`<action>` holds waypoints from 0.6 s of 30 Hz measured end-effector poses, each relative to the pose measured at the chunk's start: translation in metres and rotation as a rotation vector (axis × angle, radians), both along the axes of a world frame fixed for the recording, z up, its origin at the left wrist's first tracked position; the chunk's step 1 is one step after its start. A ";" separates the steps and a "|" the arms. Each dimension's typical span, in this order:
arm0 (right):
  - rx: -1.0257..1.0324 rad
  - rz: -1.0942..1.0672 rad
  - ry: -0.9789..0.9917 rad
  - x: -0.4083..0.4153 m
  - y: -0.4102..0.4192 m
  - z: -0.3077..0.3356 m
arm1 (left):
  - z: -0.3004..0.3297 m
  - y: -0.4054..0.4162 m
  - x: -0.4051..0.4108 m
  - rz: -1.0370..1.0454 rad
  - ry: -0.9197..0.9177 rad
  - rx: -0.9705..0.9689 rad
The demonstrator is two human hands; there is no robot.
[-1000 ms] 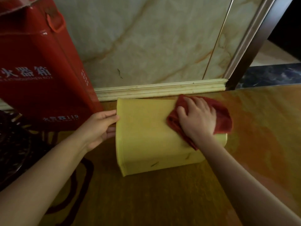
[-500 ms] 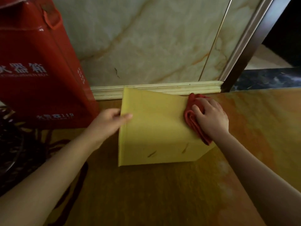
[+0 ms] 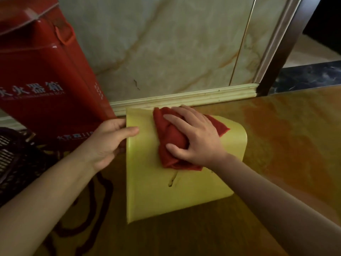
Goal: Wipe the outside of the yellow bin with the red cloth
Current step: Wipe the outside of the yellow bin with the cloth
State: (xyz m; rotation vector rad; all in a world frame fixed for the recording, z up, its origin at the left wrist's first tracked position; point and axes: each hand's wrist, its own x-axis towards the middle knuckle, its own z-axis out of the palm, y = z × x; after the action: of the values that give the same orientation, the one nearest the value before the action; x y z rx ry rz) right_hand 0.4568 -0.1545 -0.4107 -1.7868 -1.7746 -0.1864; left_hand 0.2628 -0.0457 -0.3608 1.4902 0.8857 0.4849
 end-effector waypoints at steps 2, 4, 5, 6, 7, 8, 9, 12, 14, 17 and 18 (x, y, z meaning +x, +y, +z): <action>-0.011 -0.067 -0.047 0.034 -0.013 -0.030 | -0.003 0.014 -0.003 0.059 0.024 -0.071; -0.090 -0.277 0.156 0.066 -0.020 -0.056 | -0.005 0.025 -0.001 0.146 -0.006 -0.123; -0.157 -0.402 0.345 0.075 -0.020 -0.067 | -0.008 0.028 0.000 0.188 -0.019 -0.137; -0.220 -0.505 0.542 0.079 -0.015 -0.076 | -0.011 0.028 0.000 0.209 -0.010 -0.139; -0.255 -0.564 0.675 0.079 -0.010 -0.085 | -0.017 0.022 -0.002 0.190 0.027 -0.134; -0.249 -0.586 0.717 0.074 -0.006 -0.093 | -0.024 0.013 -0.006 0.159 0.074 -0.138; -0.216 -0.585 0.706 0.068 -0.001 -0.097 | -0.030 0.002 -0.015 0.128 0.113 -0.149; -0.142 -0.582 0.583 0.044 0.007 -0.097 | -0.038 -0.021 -0.041 0.088 0.147 -0.245; -0.118 -0.555 0.497 0.026 0.007 -0.091 | -0.035 -0.020 -0.045 0.055 0.138 -0.262; -0.045 -0.306 0.431 -0.009 0.010 -0.066 | -0.023 -0.012 -0.027 0.007 0.129 -0.194; -0.020 -0.200 0.404 -0.022 0.014 -0.056 | -0.019 -0.009 -0.020 -0.006 0.124 -0.174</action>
State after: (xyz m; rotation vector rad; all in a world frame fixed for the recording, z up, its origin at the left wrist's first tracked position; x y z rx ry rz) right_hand 0.4352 -0.1402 -0.4666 -1.8599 -1.3201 0.1083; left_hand 0.2424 -0.0552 -0.3797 1.3737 0.9953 0.3047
